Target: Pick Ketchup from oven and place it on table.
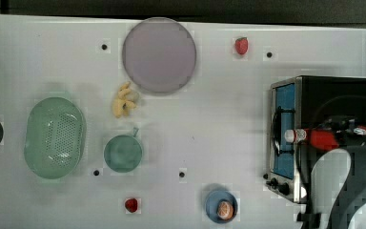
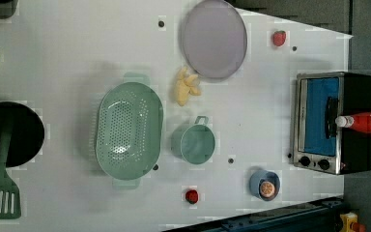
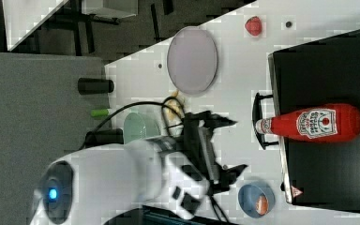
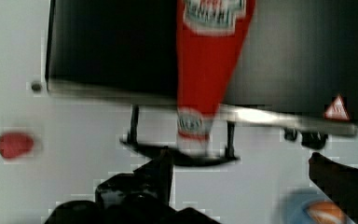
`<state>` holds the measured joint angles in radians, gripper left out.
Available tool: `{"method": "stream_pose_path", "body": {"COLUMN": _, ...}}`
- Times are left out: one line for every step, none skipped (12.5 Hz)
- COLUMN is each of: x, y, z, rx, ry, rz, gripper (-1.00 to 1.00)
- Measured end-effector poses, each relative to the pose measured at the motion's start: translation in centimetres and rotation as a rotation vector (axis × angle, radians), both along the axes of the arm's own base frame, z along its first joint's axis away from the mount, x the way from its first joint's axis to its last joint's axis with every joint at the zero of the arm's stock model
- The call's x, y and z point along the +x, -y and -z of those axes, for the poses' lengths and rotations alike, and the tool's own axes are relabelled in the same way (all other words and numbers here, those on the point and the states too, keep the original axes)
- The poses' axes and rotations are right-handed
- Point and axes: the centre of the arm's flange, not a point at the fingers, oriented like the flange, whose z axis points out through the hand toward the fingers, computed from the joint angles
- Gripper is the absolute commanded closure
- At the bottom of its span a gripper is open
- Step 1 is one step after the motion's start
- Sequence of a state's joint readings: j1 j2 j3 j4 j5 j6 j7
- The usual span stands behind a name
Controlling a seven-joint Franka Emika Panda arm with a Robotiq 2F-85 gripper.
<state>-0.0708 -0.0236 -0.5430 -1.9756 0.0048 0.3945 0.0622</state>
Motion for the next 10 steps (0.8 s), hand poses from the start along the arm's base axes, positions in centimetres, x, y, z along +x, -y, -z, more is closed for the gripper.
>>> {"method": "stream_pose_path", "body": {"x": 0.3, "y": 1.2, "z": 0.8, "rx": -0.027, "ry": 0.015, "rz": 0.020, "gripper": -1.00}}
{"method": "stream_pose_path", "body": {"x": 0.6, "y": 2.7, "z": 1.6, "rx": -0.066, "ry": 0.027, "rz": 0.041, "gripper": -1.00}}
{"method": "stream_pose_path", "body": {"x": 1.0, "y": 4.1, "z": 2.6, "rx": -0.102, "ry": 0.034, "rz": 0.061, "gripper": -1.00}}
{"method": "stream_pose_path", "body": {"x": 1.2, "y": 5.4, "z": 3.8, "rx": -0.128, "ry": 0.029, "rz": 0.079, "gripper": -1.00}}
{"method": "stream_pose_path", "body": {"x": 1.1, "y": 6.4, "z": 5.1, "rx": -0.137, "ry": 0.007, "rz": 0.097, "gripper": -1.00}}
{"method": "stream_pose_path", "body": {"x": 0.9, "y": 6.8, "z": 6.6, "rx": -0.111, "ry": -0.010, "rz": 0.124, "gripper": -1.00}}
{"method": "stream_pose_path", "body": {"x": 0.8, "y": 7.1, "z": 7.7, "rx": -0.074, "ry": 0.004, "rz": 0.169, "gripper": -1.00}}
{"method": "stream_pose_path", "body": {"x": 0.7, "y": 7.7, "z": 8.3, "rx": -0.082, "ry": 0.006, "rz": 0.183, "gripper": -1.00}}
{"method": "stream_pose_path", "body": {"x": 0.7, "y": 8.1, "z": 8.7, "rx": -0.079, "ry": 0.027, "rz": 0.206, "gripper": -1.00}}
{"method": "stream_pose_path", "body": {"x": 0.6, "y": 8.3, "z": 9.1, "rx": -0.079, "ry": 0.033, "rz": 0.215, "gripper": -1.00}}
